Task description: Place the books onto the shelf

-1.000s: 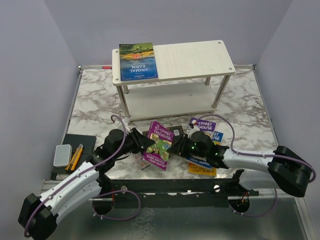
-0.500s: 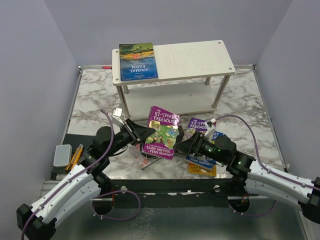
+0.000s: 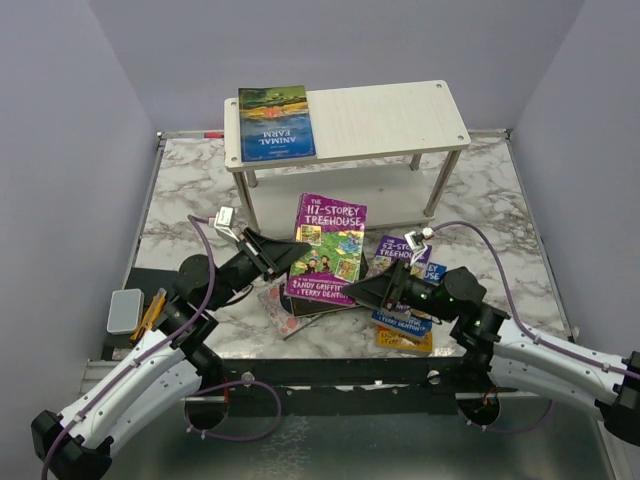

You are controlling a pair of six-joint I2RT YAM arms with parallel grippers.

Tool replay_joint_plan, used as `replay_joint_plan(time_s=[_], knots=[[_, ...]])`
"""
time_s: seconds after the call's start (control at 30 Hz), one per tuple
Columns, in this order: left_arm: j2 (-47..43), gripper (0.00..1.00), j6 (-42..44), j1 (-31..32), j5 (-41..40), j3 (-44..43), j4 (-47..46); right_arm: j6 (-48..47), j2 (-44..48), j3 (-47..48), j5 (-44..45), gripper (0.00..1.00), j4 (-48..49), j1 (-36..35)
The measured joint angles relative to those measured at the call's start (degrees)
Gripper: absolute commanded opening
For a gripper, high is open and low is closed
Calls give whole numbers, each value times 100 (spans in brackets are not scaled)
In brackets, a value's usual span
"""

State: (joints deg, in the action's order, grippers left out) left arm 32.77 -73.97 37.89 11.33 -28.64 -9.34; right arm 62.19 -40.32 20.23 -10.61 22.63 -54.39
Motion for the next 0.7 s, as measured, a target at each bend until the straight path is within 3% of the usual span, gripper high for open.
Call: replay_joint_plan(time_s=[0.13,0.33,0.57,0.63,0.7], knots=[[-17,0,-85,0,-4,0,-170,127,-420,83,-188,76,507,-9],[-236,0,-179,0,-52,17,-334,323,-570,114,-302,59,1217,-116],[-400,0,-210,0,-195,195,-544,535,-745,210,-334,48,1687,-326],[-426,0,-229,0,-238,236,-579,535,-798,278,-319,36,1687,-389],[-463,0,-236,0,-291,247,-625,527,-866,343,-275,16,1685,-463]])
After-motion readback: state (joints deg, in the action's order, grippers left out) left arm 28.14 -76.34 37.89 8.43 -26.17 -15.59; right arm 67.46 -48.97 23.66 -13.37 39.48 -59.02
